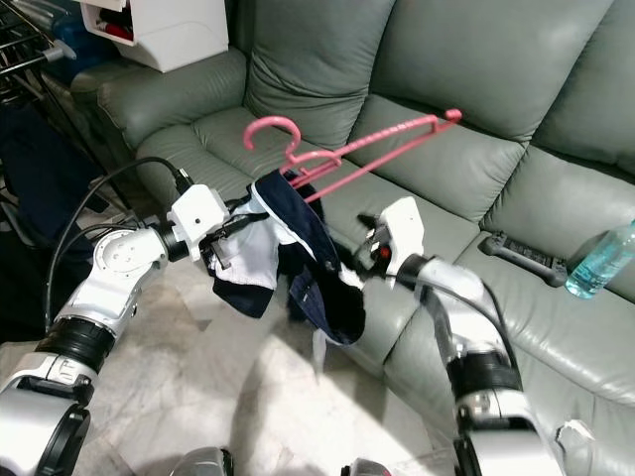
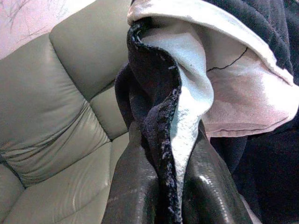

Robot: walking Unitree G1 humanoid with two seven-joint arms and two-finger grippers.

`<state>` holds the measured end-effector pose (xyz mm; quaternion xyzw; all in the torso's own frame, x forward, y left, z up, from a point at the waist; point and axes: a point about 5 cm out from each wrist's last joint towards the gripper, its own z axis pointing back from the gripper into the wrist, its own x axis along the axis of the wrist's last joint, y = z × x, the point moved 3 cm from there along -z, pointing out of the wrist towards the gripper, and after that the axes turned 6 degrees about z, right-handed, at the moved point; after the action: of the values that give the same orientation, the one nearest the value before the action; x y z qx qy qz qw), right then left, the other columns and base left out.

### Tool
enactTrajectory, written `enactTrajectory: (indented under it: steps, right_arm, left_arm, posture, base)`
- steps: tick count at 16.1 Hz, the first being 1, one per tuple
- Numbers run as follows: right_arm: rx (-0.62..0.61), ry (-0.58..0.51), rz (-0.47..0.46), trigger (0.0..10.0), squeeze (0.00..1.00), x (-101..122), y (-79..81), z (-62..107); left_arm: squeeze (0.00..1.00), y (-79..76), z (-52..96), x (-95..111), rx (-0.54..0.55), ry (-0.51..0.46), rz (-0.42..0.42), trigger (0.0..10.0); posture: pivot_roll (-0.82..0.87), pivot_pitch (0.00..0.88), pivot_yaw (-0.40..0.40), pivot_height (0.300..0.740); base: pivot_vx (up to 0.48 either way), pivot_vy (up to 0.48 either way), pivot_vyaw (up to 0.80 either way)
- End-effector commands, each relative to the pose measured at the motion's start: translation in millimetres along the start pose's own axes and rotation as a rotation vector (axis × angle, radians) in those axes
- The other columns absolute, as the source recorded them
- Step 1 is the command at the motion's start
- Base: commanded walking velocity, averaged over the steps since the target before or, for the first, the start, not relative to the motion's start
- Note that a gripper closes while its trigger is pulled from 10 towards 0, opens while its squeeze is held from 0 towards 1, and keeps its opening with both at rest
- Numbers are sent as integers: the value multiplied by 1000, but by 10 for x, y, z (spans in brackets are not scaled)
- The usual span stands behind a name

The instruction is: Hang hanger

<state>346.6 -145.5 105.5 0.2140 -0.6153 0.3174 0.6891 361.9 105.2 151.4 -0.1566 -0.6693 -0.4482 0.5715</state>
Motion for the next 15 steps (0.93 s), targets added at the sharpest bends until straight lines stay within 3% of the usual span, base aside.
enactTrajectory:
  steps: [1, 3, 5, 10, 11, 12, 13, 15]
  right_arm:
    - [46, -6, 0, 10000, 0, 40, 64, -7]
    - [99, 79, 6, 10000, 0, -114, 166, 9]
    - [77, 210, 16, 10000, 0, -358, 160, 46]
    - [-11, 409, -94, 10000, 0, -706, 110, 151]
    - [-44, 444, -111, 2392, 0, -782, 84, 195]
    - [-113, 477, -118, 667, 0, -848, -1, 255]
    - [-193, 505, -110, 0, 0, -893, -111, 327]
    - [-385, 508, -67, 0, 0, -863, -408, 495]
  left_arm:
    - [0, 71, -4, 118, 27, -35, -37, 0]
    - [0, 115, -10, 138, 47, -38, -36, 0]
    - [0, 150, -21, 209, 57, -60, -31, 0]
    - [0, 263, -5, 343, 99, -103, -13, 0]
    - [0, 302, 4, 379, 111, -111, -18, 0]
    - [0, 350, 18, 412, 129, -120, -13, 0]
    - [0, 372, 29, 433, 138, -122, -15, 0]
    - [0, 398, 59, 430, 148, -117, -17, 0]
  posture:
    - [-85, 37, 20, 740]
    - [-86, 38, 18, 740]
    - [-83, 38, 14, 740]
    - [-78, 35, 5, 740]
    - [-77, 34, 4, 740]
    - [-79, 33, 3, 740]
    - [-81, 32, 3, 740]
    - [-83, 30, 2, 740]
  base:
    - [0, 0, 0]
    - [0, 0, 0]
    - [0, 0, 0]
    - [0, 0, 0]
    - [0, 0, 0]
    - [0, 0, 0]
    - [0, 0, 0]
    - [0, 0, 0]
